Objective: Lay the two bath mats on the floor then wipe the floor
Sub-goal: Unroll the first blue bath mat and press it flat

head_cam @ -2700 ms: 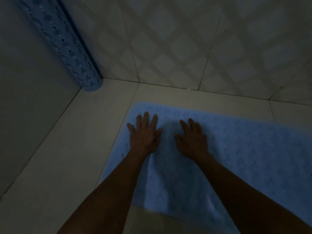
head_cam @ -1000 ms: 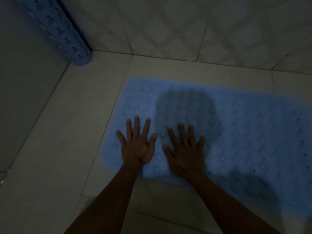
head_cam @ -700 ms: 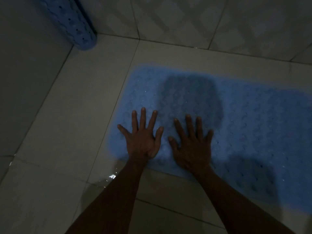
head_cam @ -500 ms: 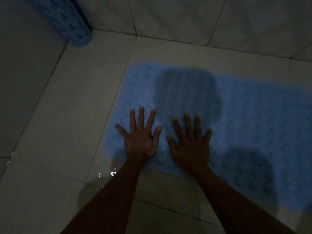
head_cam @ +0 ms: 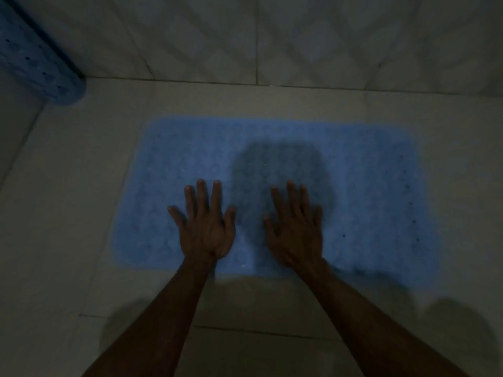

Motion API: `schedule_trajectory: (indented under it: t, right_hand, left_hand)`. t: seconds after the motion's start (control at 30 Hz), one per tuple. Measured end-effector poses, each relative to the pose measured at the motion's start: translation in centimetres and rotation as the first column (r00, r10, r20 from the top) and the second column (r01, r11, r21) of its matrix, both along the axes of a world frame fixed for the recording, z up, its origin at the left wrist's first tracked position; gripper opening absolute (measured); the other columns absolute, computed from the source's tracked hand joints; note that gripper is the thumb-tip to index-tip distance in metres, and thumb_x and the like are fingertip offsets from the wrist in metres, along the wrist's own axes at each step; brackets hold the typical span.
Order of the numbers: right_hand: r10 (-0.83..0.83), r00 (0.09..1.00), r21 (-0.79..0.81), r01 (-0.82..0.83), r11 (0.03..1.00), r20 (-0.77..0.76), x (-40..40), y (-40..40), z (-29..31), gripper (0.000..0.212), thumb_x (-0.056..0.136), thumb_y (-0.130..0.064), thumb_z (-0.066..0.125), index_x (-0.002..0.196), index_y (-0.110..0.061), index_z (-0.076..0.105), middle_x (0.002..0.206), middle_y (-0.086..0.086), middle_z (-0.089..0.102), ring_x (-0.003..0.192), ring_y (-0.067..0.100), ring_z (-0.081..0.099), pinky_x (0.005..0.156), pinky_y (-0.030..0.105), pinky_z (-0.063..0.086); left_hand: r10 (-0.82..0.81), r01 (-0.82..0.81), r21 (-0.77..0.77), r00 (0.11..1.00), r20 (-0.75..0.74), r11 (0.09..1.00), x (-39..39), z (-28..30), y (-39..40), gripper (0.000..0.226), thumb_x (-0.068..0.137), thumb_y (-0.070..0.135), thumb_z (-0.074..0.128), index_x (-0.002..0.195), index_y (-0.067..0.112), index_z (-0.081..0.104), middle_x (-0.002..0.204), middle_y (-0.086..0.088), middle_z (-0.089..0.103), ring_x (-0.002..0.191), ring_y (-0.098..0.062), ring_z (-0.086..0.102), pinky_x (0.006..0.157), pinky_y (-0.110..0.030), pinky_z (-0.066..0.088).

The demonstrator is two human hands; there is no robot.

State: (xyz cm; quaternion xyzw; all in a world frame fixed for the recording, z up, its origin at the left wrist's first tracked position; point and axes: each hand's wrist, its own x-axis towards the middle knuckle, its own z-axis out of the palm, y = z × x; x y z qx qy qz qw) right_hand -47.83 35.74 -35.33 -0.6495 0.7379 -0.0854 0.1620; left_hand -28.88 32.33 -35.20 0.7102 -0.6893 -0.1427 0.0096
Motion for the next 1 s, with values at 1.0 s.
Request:
schedule_trajectory:
  t: [1.0]
  right_hand:
    - [-0.303,0.948,0.055,0.309,0.949,-0.093,-17.0,1.8,0.0,0.062,0.091,-0.061,0.036,0.149,-0.04,0.028,0.159,0.002,0.028,0.146,0.031,0.021,0.116,0.062,0.011]
  left_hand:
    - [-0.245,0.245,0.02,0.968,0.052,0.969,-19.5,-0.4,0.6,0.067,0.098,0.069,0.019,0.158,0.043,0.006,0.166,-0.004,0.015,0.153,-0.034,0.008,0.113,-0.072,-0.005]
